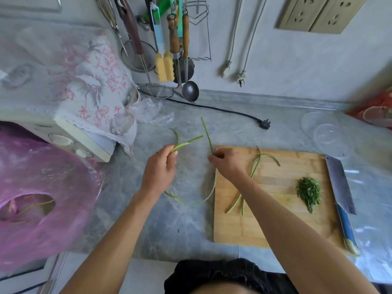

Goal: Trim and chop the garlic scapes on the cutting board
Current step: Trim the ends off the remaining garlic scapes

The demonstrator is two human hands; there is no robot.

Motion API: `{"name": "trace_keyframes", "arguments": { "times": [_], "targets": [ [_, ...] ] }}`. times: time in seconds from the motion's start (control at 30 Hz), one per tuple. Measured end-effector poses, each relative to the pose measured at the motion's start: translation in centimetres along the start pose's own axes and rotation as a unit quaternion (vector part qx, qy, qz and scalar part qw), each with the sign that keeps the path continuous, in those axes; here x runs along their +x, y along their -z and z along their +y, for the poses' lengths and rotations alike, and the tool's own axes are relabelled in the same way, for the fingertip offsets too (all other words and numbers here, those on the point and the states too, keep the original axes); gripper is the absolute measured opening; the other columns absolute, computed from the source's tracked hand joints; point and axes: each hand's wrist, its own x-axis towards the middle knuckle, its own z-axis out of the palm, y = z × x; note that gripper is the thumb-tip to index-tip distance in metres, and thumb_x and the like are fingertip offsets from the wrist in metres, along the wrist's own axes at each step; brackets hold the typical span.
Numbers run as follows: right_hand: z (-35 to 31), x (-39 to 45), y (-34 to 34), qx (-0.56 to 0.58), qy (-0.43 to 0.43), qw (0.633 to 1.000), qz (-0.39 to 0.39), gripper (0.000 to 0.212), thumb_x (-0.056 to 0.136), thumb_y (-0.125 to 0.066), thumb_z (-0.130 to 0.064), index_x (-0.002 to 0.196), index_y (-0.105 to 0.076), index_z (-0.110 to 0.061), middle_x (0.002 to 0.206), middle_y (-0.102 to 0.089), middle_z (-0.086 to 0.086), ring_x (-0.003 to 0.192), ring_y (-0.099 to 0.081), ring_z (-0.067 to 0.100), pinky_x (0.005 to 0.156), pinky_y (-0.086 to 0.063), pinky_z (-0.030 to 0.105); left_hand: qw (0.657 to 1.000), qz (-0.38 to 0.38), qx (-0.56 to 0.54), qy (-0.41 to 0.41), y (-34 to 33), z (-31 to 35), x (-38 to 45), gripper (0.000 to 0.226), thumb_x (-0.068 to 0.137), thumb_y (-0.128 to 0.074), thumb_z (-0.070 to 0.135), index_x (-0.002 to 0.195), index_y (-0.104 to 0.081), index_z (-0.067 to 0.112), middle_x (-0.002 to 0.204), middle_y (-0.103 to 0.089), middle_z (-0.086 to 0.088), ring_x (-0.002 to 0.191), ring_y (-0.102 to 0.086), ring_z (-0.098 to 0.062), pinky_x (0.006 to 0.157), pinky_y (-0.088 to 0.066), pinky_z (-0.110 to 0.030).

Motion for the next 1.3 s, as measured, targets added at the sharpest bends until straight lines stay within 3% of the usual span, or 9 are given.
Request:
{"name": "trace_keyframes", "arguments": {
  "times": [0.1, 0.23, 0.4, 0.57, 0.7, 0.8, 0.93, 1.13, 1.3],
  "targets": [
    [-0.4, -1.4, 1.2, 0.084, 0.009, 0.996, -0.024, 0.029, 0.091, -0.062, -0.020, 0.065, -0.057, -0.007, 0.056, -0.056, 0.001, 0.051, -0.052, 0.016, 0.052, -0.042, 0.027, 0.998, -0.028, 0.044, -0.034, 1.2, 1.7, 1.0, 0.034, 0.097, -0.043, 0.029, 0.107, -0.064, 0.005, 0.073, -0.064, -0.009, 0.066, -0.059, -0.034, 0.062, -0.050, -0.044],
    [-0.6, -3.6, 2.1, 0.228, -0.011, 0.972, -0.052, 0.017, 0.095, -0.058, -0.009, 0.081, -0.060, 0.001, 0.062, -0.059, 0.007, 0.047, -0.054, 0.017, 0.041, -0.045, 0.023, 0.986, -0.051, 0.128, -0.093, 2.7, 6.1, 2.1, 0.020, 0.099, -0.048, 0.023, 0.106, -0.061, 0.010, 0.073, -0.065, -0.010, 0.069, -0.059, -0.037, 0.061, -0.050, -0.046],
    [1.3, -6.4, 2.4, 0.295, -0.027, 0.951, -0.091, 0.010, 0.096, -0.056, -0.007, 0.092, -0.060, 0.000, 0.068, -0.062, 0.006, 0.053, -0.058, 0.015, 0.045, -0.048, 0.019, 0.970, -0.102, 0.194, -0.101, 2.6, 10.1, 2.1, 0.013, 0.102, -0.048, 0.024, 0.101, -0.056, 0.014, 0.077, -0.065, -0.008, 0.074, -0.058, -0.039, 0.062, -0.048, -0.045],
    [3.5, -8.1, 2.2, 0.331, -0.019, 0.938, -0.105, 0.014, 0.097, -0.056, -0.008, 0.092, -0.065, 0.001, 0.076, -0.069, 0.011, 0.056, -0.064, 0.012, 0.054, -0.053, 0.024, 0.979, -0.174, 0.106, 0.008, -1.7, 8.8, -0.4, 0.014, 0.102, -0.047, 0.025, 0.091, -0.053, 0.018, 0.078, -0.067, 0.004, 0.074, -0.062, -0.026, 0.069, -0.052, -0.045],
    [5.3, -9.3, 2.7, 0.385, -0.042, 0.916, -0.103, 0.015, 0.097, -0.055, -0.007, 0.090, -0.067, -0.001, 0.084, -0.071, 0.016, 0.067, -0.069, 0.019, 0.060, -0.057, 0.027, 0.980, -0.188, 0.064, 0.022, -5.5, 7.3, -3.9, 0.019, 0.101, -0.049, 0.023, 0.092, -0.057, 0.008, 0.081, -0.070, 0.002, 0.073, -0.063, -0.027, 0.066, -0.048, -0.039],
    [6.5, -9.8, 3.2, 0.426, -0.068, 0.897, -0.099, 0.015, 0.097, -0.056, -0.008, 0.091, -0.068, -0.003, 0.086, -0.072, 0.016, 0.071, -0.071, 0.019, 0.062, -0.058, 0.025, 0.980, -0.188, 0.059, 0.028, -7.5, 6.8, -5.7, 0.015, 0.101, -0.052, 0.018, 0.094, -0.054, 0.005, 0.066, -0.051, 0.004, 0.062, -0.050, -0.022, 0.059, -0.035, -0.034],
    [7.4, -10.2, 3.8, 0.458, -0.095, 0.879, -0.091, 0.015, 0.097, -0.057, -0.010, 0.089, -0.069, -0.003, 0.084, -0.073, 0.012, 0.073, -0.072, 0.018, 0.062, -0.057, 0.024, 0.973, -0.214, 0.037, 0.075, -9.2, 6.2, -7.1, 0.010, 0.103, -0.048, 0.022, 0.099, -0.049, 0.012, 0.068, -0.054, 0.004, 0.062, -0.056, -0.022, 0.059, -0.042, -0.036],
    [9.8, -9.5, 7.0, 0.467, -0.127, 0.875, 0.004, 0.014, 0.094, -0.061, -0.013, 0.089, -0.066, -0.001, 0.076, -0.070, 0.013, 0.066, -0.069, 0.021, 0.064, -0.058, 0.032, 0.978, -0.195, 0.063, 0.048, -9.7, 5.5, -7.5, 0.015, 0.103, -0.048, 0.019, 0.103, -0.053, 0.005, 0.061, -0.046, 0.007, 0.057, -0.049, -0.025, 0.056, -0.035, -0.037],
    [11.1, -9.0, 8.8, 0.476, -0.131, 0.869, 0.025, 0.013, 0.094, -0.060, -0.007, 0.096, -0.064, 0.006, 0.080, -0.071, 0.016, 0.072, -0.072, 0.027, 0.068, -0.061, 0.034, 0.973, -0.217, 0.063, 0.045, -9.4, 4.8, -6.4, 0.012, 0.103, -0.047, 0.019, 0.096, -0.051, 0.010, 0.073, -0.062, -0.001, 0.067, -0.060, -0.025, 0.064, -0.049, -0.044]
  ]
}}
